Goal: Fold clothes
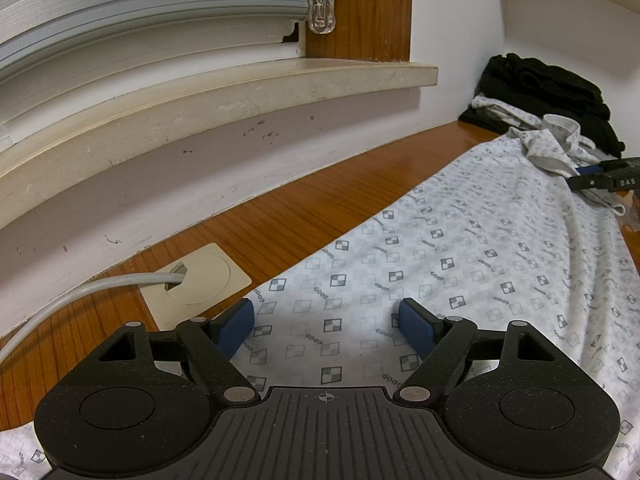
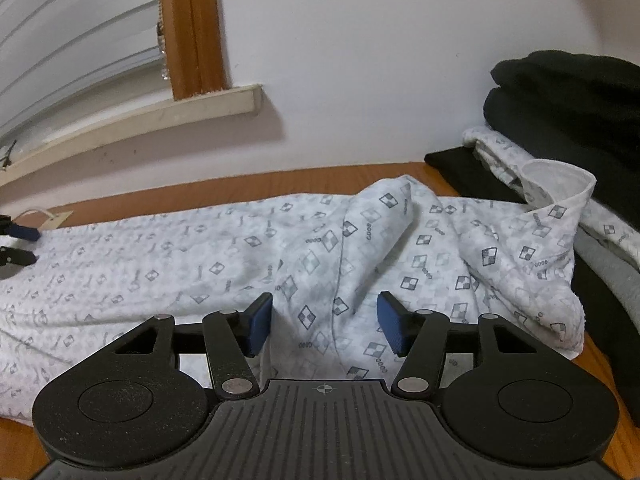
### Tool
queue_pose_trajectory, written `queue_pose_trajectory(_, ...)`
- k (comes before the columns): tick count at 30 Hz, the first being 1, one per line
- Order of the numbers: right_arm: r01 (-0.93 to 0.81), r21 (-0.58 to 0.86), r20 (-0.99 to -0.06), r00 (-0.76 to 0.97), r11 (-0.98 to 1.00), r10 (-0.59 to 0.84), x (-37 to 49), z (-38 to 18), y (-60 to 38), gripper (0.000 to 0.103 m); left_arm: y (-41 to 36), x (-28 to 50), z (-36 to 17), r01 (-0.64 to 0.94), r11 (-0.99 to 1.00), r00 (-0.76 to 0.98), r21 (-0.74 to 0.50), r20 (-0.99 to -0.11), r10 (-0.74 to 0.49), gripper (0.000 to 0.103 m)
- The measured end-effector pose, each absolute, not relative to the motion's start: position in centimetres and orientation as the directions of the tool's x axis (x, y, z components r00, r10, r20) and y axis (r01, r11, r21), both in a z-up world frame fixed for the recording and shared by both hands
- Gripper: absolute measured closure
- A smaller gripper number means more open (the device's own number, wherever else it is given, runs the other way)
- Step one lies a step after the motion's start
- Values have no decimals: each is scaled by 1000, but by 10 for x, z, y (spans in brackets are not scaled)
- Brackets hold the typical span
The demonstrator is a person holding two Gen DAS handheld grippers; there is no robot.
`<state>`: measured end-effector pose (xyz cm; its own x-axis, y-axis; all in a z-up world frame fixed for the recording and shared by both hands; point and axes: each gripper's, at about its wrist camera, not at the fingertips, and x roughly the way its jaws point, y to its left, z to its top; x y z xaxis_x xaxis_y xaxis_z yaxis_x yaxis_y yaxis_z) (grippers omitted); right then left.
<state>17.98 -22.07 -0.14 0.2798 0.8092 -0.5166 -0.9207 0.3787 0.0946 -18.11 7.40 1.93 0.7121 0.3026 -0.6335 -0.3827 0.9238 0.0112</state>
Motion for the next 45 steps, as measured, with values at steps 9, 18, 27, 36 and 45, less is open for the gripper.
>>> queue_pose_trajectory(9, -914, 132, -480, 280, 384, 831, 182, 2, -229, 45, 74, -181, 19, -383, 924, 712, 12, -634, 303, 20)
queue_pose_trajectory(18, -916, 122, -484, 281, 382, 829, 181, 3, -227, 38, 75, -181, 18, -383, 924, 712, 11, -634, 303, 20)
queue_pose_trajectory(27, -918, 182, -391, 262, 353, 882, 183, 7, -243, 23, 68, -178, 21, -419, 907, 698, 50, -621, 357, 10)
queue_pose_trajectory(36, -910, 236, -362, 242, 340, 900, 188, 10, -248, 18, 10, -85, 46, -361, 927, 727, 104, -591, 350, 0)
queue_pose_trajectory(45, -918, 214, -335, 251, 333, 908, 182, 10, -252, 17, -46, -1, 32, -207, 969, 748, 134, -617, 246, 0)
